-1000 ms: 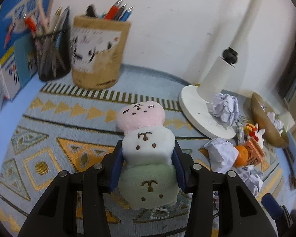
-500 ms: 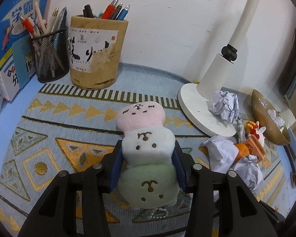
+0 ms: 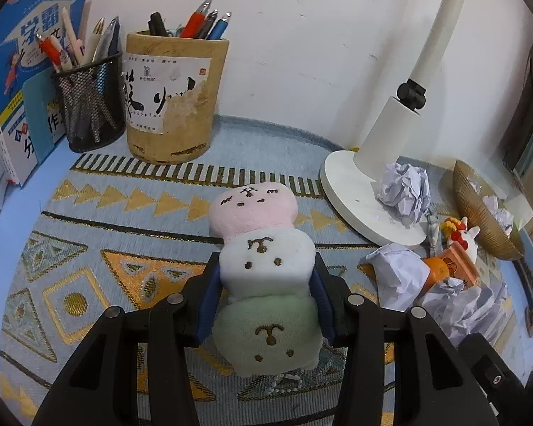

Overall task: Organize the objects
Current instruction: 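Carry the plush and paper to the gold bowl and release both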

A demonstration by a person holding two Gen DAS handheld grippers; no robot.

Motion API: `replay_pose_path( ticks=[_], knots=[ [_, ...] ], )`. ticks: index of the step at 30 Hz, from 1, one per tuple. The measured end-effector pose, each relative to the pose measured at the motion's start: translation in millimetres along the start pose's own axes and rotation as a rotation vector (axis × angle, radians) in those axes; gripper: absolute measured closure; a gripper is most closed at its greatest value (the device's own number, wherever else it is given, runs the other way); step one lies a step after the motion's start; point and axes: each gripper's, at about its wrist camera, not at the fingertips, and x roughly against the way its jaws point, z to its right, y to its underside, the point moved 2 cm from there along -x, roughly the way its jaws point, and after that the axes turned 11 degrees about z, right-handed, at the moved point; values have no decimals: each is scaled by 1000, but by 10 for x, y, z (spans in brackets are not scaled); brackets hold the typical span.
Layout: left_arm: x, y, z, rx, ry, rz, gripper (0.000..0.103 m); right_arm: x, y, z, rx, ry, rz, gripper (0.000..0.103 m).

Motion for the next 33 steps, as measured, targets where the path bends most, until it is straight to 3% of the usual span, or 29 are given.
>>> replay_pose_path(
  ticks=[6, 13, 16, 20, 26, 31, 32, 33],
  knots=[
    [96, -13, 74, -52, -5, 42, 59, -22, -7, -23, 19, 28, -36, 64],
    [207, -115, 374, -159, -59, 123, 59, 40, -138, -31, 37, 19, -15, 64],
    [213, -322, 682, -142, 7, 118, 59, 182, -571, 64, 12, -23, 39, 64],
    [48, -604, 1460, -180, 101, 133, 59, 295, -1406, 380, 29, 22, 113, 64],
    [-363, -788, 2705, -234, 282, 112, 59, 310, -2553, 1120, 125, 202, 172, 64],
    [-823, -681, 3321, -254, 377, 12, 56, 259, -3066, 1803, 105, 318, 161, 64],
    [-956, -629, 3422, -260, 394, -30, 54, 199, -3111, 1924, 100, 321, 131, 62],
    [-1053, -584, 3484, -264, 399, -68, 39, 128, -3133, 2036, 92, 326, 94, 58]
  ],
)
